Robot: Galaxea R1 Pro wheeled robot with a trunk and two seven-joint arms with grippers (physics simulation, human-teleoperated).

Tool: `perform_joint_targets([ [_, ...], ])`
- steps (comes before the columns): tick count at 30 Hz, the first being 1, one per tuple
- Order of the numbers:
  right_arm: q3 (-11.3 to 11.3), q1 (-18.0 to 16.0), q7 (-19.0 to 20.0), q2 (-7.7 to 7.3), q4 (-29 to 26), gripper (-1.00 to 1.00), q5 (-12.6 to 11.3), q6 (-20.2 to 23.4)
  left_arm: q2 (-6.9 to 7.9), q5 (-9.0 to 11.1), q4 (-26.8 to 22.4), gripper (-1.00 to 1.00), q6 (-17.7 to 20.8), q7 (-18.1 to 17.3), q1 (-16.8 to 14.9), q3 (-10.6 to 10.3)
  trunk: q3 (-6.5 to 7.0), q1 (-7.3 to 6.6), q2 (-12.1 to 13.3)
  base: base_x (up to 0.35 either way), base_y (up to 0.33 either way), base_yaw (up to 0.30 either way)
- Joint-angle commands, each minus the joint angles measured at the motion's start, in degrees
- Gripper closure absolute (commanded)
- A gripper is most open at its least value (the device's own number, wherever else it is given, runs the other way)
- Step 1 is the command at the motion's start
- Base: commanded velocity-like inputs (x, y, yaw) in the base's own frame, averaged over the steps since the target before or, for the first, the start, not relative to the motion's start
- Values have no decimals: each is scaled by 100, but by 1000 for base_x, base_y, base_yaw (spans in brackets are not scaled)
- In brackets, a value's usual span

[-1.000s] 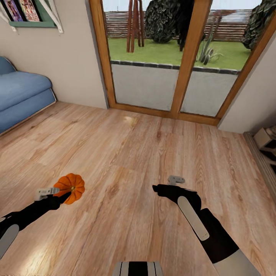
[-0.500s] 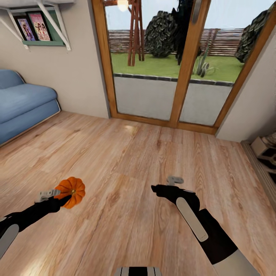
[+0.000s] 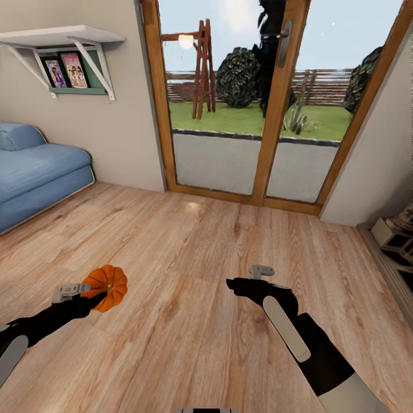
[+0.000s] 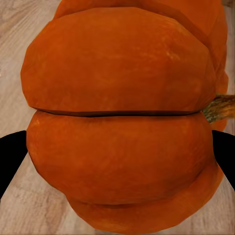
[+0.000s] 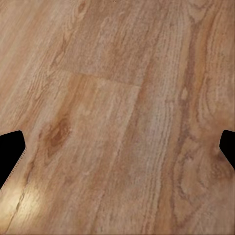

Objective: Place each of the two pumpkins and all three candles from the living room inside a cabinet in the living room (use any cabinet), then make sure every cabinet is closed, and position the cauldron so it is next to a table in the living room.

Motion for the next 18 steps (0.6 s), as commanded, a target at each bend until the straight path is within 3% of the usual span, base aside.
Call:
perform_joint_targets([
  [1,14,-5,-59,-6,-7,-100,-57,4,-1,18,-2,100,40,-12,-2,7,27,-3,0,0,0,0],
  [9,14,-5,-59,-6,-7,-100,-58,4,-1,27,-2,100,40,-20,-1,5,277,-24,11,0,0,0],
  [18,21,-5,-59,-3,141,-100,-59,4,-1,22,-18,100,29,-51,0,21,340,-24,11,12,-11,0],
])
